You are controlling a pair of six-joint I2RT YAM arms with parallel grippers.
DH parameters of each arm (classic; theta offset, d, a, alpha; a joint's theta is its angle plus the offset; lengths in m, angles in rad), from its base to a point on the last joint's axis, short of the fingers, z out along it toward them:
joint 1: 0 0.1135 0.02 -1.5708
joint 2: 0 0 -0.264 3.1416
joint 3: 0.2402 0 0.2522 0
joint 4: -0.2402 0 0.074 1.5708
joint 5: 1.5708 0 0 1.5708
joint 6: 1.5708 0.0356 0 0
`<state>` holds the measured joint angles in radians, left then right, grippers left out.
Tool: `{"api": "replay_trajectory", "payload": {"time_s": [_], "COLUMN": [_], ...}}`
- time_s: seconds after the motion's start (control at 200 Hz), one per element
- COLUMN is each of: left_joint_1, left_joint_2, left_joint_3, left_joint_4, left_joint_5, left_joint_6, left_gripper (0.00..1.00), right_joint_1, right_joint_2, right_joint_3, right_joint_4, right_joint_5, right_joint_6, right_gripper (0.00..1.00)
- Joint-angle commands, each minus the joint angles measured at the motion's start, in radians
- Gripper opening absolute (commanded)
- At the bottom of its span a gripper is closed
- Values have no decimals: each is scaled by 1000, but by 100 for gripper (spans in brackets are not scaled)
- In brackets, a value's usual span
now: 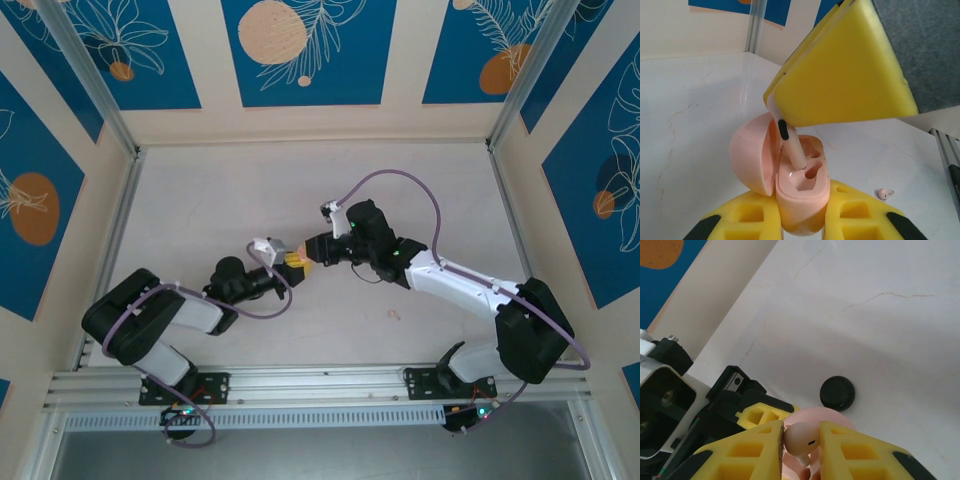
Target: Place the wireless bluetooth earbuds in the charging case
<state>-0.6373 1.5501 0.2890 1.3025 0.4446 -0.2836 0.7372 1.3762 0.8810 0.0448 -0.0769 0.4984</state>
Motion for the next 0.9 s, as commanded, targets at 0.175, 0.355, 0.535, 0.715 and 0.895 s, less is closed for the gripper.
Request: {"api": "replay_trajectory", "payload": {"time_s": [0.175, 0.355, 0.535, 0.715, 0.895], "left_joint_1": [1, 1, 1, 1, 1], "left_joint_2": [6, 2, -5, -23, -61], "left_joint_3": [15, 15, 13, 13, 16], "left_joint_4": [82, 95, 96, 65, -3], "left_joint_5": [-2, -7, -5, -17, -26], "left_joint_6": [-31, -37, -33, -3, 40], "left_gripper": [12, 12, 12, 12, 12], "right_joint_1": [11, 11, 11, 22, 55], "right_joint_2": [-44, -63, -63, -56, -42], "right_joint_3": [-35, -52, -60, -51, -21], "right_joint_4": [2, -17, -26, -62, -127], "right_joint_5": [4, 22, 15, 32, 83], "right_joint_6": [-2, -8, -5, 38, 73], "right_gripper": [24, 24, 24, 24, 24]}}
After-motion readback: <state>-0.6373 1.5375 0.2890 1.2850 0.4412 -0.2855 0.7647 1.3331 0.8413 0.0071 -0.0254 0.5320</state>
